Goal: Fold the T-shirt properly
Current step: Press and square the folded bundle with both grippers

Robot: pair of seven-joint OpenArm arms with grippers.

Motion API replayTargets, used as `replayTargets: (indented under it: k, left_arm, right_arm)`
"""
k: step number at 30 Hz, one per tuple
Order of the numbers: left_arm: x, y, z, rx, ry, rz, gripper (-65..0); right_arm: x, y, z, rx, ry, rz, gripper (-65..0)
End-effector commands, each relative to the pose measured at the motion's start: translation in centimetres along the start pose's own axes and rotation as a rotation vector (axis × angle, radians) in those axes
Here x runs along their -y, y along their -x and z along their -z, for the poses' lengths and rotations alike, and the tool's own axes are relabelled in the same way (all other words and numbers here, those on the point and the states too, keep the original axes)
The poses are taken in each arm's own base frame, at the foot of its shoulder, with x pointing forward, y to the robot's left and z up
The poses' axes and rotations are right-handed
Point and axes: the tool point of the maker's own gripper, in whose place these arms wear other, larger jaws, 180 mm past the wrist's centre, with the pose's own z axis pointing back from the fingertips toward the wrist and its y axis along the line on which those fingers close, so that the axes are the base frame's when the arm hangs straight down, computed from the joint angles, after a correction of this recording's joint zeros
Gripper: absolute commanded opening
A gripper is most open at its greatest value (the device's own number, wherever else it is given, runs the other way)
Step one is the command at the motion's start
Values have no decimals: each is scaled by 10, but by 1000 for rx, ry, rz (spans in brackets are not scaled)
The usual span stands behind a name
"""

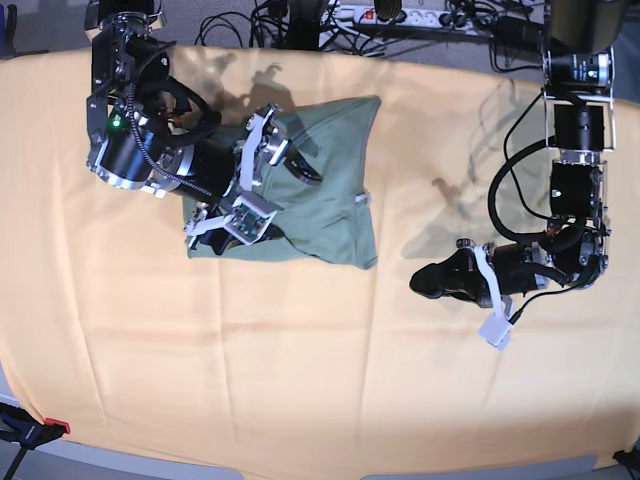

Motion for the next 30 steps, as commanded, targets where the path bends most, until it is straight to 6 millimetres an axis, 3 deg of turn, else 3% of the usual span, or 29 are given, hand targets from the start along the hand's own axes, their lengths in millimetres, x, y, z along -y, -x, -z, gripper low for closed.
replayTargets:
  k: [1,2,4,5,8,11,16,20,23,30]
  left_arm:
    - [3,-25,-8,55,5,47,-650]
    - [3,-25,-8,53,7,47,-650]
    - [12,-20,-7,24,56,64,-650]
    - [19,-15,-5,1,94,54,-650]
    - [43,-6,1,-44,205,46,-650]
    - [60,0,12,-92,244,92,-650]
    - [93,32,35,-260,305,213,-650]
    - [139,53,47,-353,412,347,-650]
    - [174,61,48,-373,493,446,-650]
    - [208,104,55,-416,550,497,-650]
  right_arm:
    - [8,-15,-7,60,27,-17,-226]
    - [16,-16,-10,66,51,-12,-308]
    - [30,-18,-18,95,105,-1,-557]
    - [39,-20,-23,109,142,-3,-650]
    - [66,-22,-34,141,246,-36,-650]
    - [90,-9,-34,92,274,-48,-650]
    - [124,7,-21,47,246,16,-650]
    - [150,24,-5,-28,225,62,-650]
    - [160,38,10,-96,190,81,-650]
    - [163,58,29,-210,136,103,-650]
